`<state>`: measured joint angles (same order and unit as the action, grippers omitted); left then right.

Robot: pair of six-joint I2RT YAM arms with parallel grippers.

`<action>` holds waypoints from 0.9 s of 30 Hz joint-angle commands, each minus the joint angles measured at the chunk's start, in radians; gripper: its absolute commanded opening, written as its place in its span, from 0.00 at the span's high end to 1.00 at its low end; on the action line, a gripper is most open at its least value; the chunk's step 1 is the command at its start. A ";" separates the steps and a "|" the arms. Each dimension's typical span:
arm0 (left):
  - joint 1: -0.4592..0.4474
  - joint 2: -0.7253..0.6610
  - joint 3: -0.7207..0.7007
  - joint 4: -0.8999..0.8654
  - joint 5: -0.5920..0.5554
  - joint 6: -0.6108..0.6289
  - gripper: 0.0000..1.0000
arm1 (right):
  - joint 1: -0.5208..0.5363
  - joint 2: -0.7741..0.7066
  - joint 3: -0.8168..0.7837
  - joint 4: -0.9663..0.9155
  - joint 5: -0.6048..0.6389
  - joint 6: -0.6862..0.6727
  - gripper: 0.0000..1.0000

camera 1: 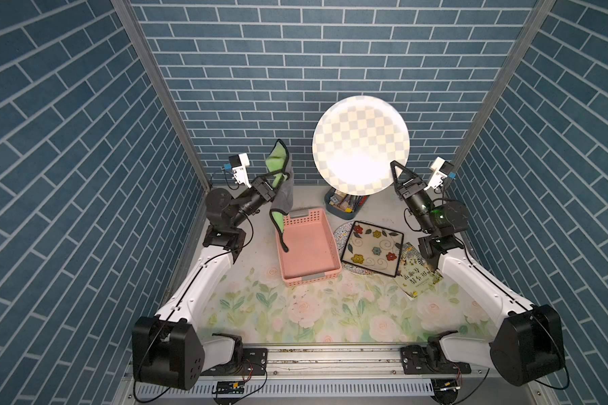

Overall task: Wipe the wet plate dry
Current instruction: Wipe the plate with towel.

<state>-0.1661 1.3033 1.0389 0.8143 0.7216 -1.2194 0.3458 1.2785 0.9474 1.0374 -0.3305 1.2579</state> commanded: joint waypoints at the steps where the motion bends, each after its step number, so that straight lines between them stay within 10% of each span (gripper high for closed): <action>1: -0.046 0.083 0.057 0.678 0.113 -0.519 1.00 | 0.031 0.016 0.033 0.293 -0.089 0.172 1.00; 8: -0.132 0.225 0.238 1.039 -0.055 -0.816 1.00 | 0.093 0.122 0.083 0.358 -0.159 0.230 1.00; 19: -0.318 0.254 0.280 0.926 -0.123 -0.692 1.00 | 0.297 0.346 0.241 0.412 -0.230 0.235 1.00; 27: -0.395 0.208 0.105 0.935 -0.170 -0.618 1.00 | 0.148 0.398 0.456 0.347 -0.125 0.224 1.00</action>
<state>-0.5499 1.5597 1.1801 1.5761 0.5217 -1.8774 0.5678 1.6714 1.3811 1.4570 -0.5503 1.5215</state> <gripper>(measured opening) 0.111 0.082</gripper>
